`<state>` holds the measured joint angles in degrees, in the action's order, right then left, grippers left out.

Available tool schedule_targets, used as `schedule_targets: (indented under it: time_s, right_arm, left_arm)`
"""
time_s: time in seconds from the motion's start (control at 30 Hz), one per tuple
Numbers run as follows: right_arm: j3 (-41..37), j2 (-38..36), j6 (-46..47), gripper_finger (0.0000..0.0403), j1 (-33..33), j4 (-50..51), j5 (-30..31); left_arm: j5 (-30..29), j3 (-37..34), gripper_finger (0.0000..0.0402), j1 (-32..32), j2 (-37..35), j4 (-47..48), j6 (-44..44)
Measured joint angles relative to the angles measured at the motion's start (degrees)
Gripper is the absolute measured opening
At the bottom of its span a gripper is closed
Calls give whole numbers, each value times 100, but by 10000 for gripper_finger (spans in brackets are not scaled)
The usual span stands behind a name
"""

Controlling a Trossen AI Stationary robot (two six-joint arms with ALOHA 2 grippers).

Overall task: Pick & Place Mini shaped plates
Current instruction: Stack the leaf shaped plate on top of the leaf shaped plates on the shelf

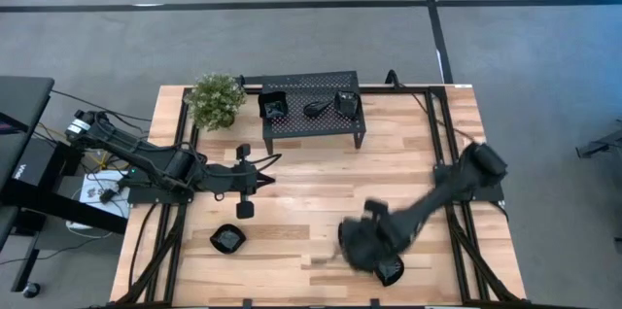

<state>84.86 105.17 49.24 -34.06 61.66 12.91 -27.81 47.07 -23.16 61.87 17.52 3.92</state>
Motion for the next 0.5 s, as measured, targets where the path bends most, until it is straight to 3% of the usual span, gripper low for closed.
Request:
schedule_targets:
  time_s: [0.23, 0.5]
  right_arm:
    - [-2, 898, 542, 108, -583, -1348, -107]
    - [2, 1044, 511, 108, -512, -1128, -94]
  left_arm:
    - [-2, 0, 12, 0, 0, -247, -60]
    - [-1, 0, 12, 0, 0, -396, -63]
